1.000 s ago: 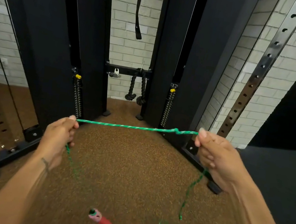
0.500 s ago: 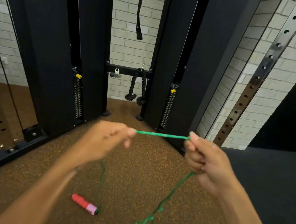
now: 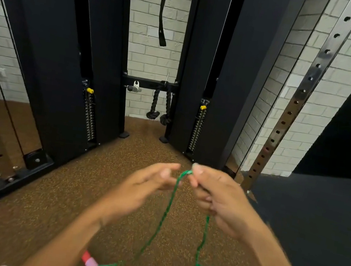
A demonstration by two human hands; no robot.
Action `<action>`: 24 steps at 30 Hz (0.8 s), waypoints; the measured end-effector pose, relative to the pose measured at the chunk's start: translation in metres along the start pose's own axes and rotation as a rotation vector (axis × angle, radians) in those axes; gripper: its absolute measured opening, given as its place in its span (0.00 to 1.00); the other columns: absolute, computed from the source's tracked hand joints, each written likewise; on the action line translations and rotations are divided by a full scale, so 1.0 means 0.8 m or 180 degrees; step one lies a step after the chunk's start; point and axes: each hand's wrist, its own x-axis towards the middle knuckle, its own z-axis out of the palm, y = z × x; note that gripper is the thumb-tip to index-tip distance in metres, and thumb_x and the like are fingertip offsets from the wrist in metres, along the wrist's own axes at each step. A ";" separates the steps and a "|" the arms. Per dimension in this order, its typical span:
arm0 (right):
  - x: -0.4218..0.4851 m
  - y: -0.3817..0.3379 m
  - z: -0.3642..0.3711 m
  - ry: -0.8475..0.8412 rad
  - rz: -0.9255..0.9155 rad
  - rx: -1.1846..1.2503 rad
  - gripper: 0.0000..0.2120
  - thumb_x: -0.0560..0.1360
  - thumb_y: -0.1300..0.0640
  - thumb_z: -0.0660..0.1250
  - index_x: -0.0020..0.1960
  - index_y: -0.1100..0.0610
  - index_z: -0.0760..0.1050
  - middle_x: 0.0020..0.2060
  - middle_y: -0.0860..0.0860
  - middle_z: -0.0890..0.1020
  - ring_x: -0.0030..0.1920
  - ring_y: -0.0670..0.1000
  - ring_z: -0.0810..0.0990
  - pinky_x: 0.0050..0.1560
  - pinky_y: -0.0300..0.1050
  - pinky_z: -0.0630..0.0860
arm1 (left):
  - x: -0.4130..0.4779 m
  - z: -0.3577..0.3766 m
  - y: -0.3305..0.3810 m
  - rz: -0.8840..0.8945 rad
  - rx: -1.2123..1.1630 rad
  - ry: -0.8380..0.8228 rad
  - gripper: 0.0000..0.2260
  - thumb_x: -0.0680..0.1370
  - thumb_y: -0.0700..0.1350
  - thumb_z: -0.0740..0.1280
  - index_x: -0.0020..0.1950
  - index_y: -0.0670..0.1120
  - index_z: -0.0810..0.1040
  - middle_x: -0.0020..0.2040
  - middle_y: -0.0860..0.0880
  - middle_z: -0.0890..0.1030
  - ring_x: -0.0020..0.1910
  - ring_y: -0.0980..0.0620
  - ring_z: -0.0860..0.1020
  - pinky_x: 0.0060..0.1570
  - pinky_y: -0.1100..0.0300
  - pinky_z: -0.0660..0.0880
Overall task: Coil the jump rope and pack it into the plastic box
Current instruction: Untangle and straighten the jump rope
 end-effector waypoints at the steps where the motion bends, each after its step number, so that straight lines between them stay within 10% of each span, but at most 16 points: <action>1: 0.002 0.004 0.008 -0.0093 0.0026 -0.0051 0.15 0.77 0.47 0.60 0.38 0.54 0.76 0.24 0.45 0.66 0.23 0.42 0.60 0.24 0.32 0.57 | 0.004 0.013 0.013 0.0178 -0.0105 -0.0023 0.21 0.79 0.63 0.56 0.64 0.54 0.77 0.57 0.53 0.83 0.58 0.56 0.81 0.60 0.55 0.77; 5: 0.004 0.009 0.014 -0.0065 0.0166 -0.0055 0.16 0.76 0.45 0.61 0.39 0.56 0.72 0.23 0.46 0.64 0.22 0.42 0.59 0.24 0.34 0.55 | 0.009 0.031 0.029 0.0579 0.0295 0.0294 0.19 0.76 0.69 0.56 0.42 0.57 0.76 0.30 0.57 0.71 0.29 0.58 0.69 0.30 0.61 0.67; 13: 0.002 0.014 0.009 -0.0058 0.0099 0.0118 0.15 0.75 0.45 0.62 0.34 0.54 0.73 0.24 0.45 0.64 0.23 0.43 0.59 0.25 0.37 0.54 | 0.014 0.015 0.030 0.0842 0.0171 0.0405 0.23 0.78 0.61 0.62 0.38 0.42 0.72 0.27 0.56 0.66 0.26 0.58 0.62 0.26 0.66 0.59; 16: 0.001 0.006 -0.012 0.0180 0.0036 0.0476 0.15 0.75 0.46 0.63 0.33 0.53 0.74 0.23 0.45 0.64 0.22 0.43 0.59 0.24 0.36 0.54 | 0.012 -0.027 0.023 0.0459 -0.0101 0.0762 0.15 0.77 0.59 0.60 0.33 0.55 0.69 0.27 0.58 0.67 0.27 0.58 0.62 0.28 0.62 0.59; 24: 0.002 0.012 -0.024 0.0168 -0.0015 0.0461 0.17 0.79 0.47 0.59 0.34 0.52 0.72 0.24 0.45 0.63 0.22 0.44 0.59 0.24 0.37 0.54 | -0.010 -0.062 -0.045 -0.0481 0.0619 0.0499 0.21 0.76 0.62 0.59 0.48 0.46 0.77 0.45 0.51 0.82 0.47 0.54 0.81 0.56 0.54 0.75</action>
